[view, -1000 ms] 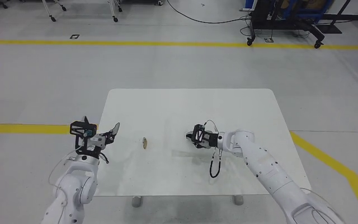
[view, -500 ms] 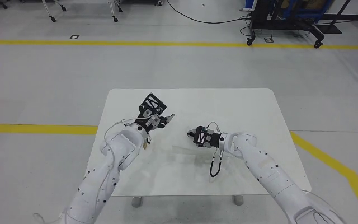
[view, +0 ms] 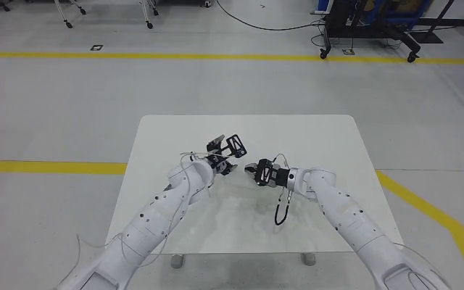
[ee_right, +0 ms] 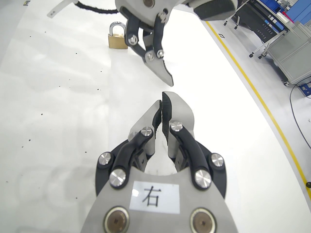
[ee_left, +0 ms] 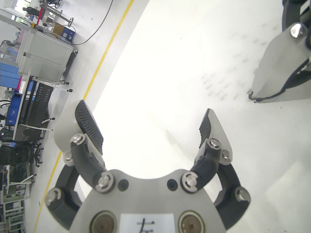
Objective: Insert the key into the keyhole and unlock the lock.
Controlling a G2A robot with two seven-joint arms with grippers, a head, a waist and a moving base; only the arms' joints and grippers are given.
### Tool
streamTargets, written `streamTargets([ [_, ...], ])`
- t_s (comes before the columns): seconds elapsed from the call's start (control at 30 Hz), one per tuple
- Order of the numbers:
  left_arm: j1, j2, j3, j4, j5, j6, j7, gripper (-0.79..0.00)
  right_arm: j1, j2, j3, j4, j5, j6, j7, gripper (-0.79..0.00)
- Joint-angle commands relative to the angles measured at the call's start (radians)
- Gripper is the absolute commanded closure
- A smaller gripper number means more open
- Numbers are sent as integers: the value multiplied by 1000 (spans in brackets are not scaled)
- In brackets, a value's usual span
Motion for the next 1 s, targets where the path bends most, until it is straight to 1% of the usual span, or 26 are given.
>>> streamTargets([
  [0.0, -10, -7, 20, 27, 9, -23, -2, -785, 1, 0, 2, 8, 8, 4, -6, 0],
  [0.1, -18, -15, 35, 56, 19, -29, -1, -785, 0, 1, 8, 15, 20, 12, -22, 0],
  [0.2, -21, -20, 34, 69, 28, -9, -2, -785, -3, 2, 18, 21, 40, 19, -44, 0],
  [0.27, -18, -19, 18, 69, 26, 16, 12, -785, -6, 3, 25, 22, 55, 24, -61, 0],
  [0.33, -9, -15, -16, 60, 17, 51, 37, -785, -11, 4, 37, 24, 82, 21, -77, 0],
  [0.37, 1, -11, -45, 49, -12, 73, 58, -785, -16, 4, 50, 25, 116, 29, -93, 0],
  [0.4, 26, -9, -95, 25, -133, 72, 110, -785, -18, 4, 53, 24, 128, 29, -98, 0],
  [0.43, 48, -4, -145, 0, -238, 42, 161, -785, -18, 4, 53, 24, 128, 29, -98, 0],
  [0.47, 65, 6, -198, -18, -281, 27, 194, -785, -18, 4, 53, 24, 128, 29, -98, 0],
  [0.53, 112, 27, -277, -69, -262, 43, 246, -785, -18, 4, 53, 24, 128, 29, -98, 0],
  [0.57, 145, 34, -324, -95, -293, 58, 302, -785, -18, 4, 53, 24, 128, 29, -98, 0],
  [0.63, 200, 47, -382, -124, -278, 82, 373, -785, -18, 4, 53, 24, 128, 29, -98, 0],
  [0.77, 200, 47, -382, -124, -278, 82, 373, -785, -22, 3, 54, 25, 134, 30, -98, 0],
  [0.87, 200, 47, -382, -124, -278, 82, 373, -785, -33, -10, 55, 33, 289, -1, -107, 0],
  [0.97, 200, 47, -382, -124, -278, 82, 373, -785, -27, -33, 47, 59, 491, -24, -117, 0],
])
